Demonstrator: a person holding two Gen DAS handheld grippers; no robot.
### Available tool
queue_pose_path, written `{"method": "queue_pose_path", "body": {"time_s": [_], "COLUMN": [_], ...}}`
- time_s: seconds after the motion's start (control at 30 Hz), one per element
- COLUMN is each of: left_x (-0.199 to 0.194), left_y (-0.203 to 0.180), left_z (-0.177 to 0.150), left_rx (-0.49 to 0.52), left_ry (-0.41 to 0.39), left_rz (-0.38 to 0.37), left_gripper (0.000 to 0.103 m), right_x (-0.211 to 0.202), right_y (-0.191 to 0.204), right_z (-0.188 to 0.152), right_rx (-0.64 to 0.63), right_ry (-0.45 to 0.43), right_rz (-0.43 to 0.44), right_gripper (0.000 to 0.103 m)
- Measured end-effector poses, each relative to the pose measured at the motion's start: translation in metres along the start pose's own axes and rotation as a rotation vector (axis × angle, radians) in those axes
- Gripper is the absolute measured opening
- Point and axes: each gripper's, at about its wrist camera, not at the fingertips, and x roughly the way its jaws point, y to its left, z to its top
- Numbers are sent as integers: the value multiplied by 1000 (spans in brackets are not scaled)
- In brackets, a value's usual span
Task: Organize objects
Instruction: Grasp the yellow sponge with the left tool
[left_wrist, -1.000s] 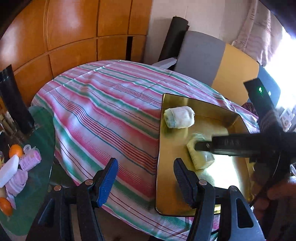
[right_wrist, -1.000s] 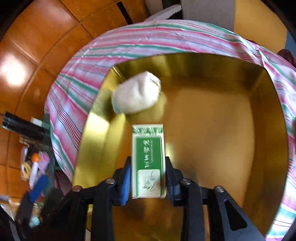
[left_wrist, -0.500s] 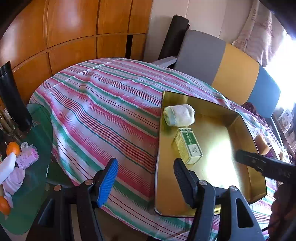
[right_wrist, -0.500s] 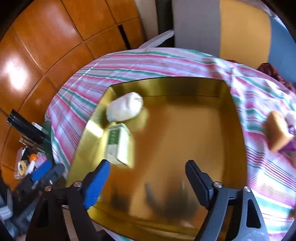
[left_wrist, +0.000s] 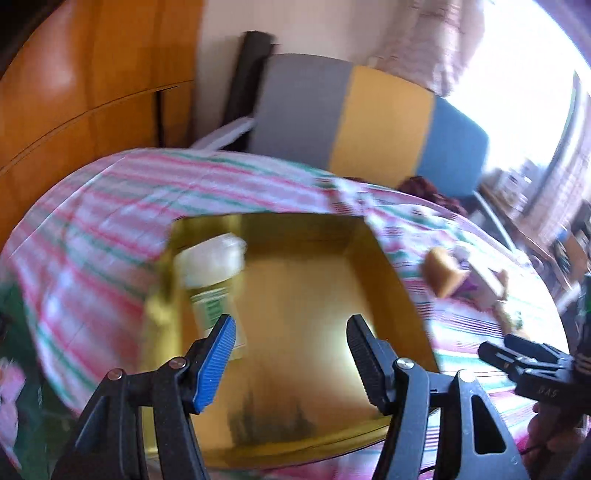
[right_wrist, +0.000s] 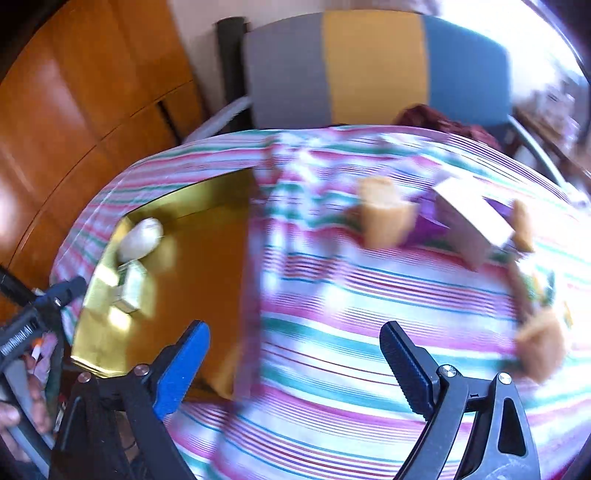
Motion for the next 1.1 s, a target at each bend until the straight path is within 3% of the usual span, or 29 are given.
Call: {"method": "queue_pose_path", "body": {"time_s": [0.1, 0.23, 0.43, 0.53, 0.63, 0.77, 1.0, 1.1], "left_x": [8, 34, 78, 106, 135, 169, 227, 242], "left_y": [-40, -91, -158, -182, -200, -213, -222, -220], "left_z": [15, 33, 51, 56, 61, 68, 71, 65], "left_rx": [82, 131, 155, 156, 133, 97, 12, -16], "left_ry": [6, 88, 182, 231, 271, 302, 406, 437], "left_rz": [-70, -193, -282, -288, -271, -249, -201, -189], "left_gripper": [64, 64, 64, 67, 82, 86, 86, 81], "right_x": [-8, -21, -39, -40, -38, -31, -22, -20], "right_y": [-39, -85, -137, -156, -172, -187, -191, -191], "right_z": [-2, 0, 7, 9, 10, 9, 10, 10], "right_rx": [43, 95, 123, 117, 113, 137, 153, 149], "right_ry": [4, -11, -37, -45, -53, -56, -51, -46], "right_rz": [-60, -129, -208, -224, -226, -191, -147, -152], "right_gripper": [95, 95, 95, 95, 95, 95, 95, 95]}}
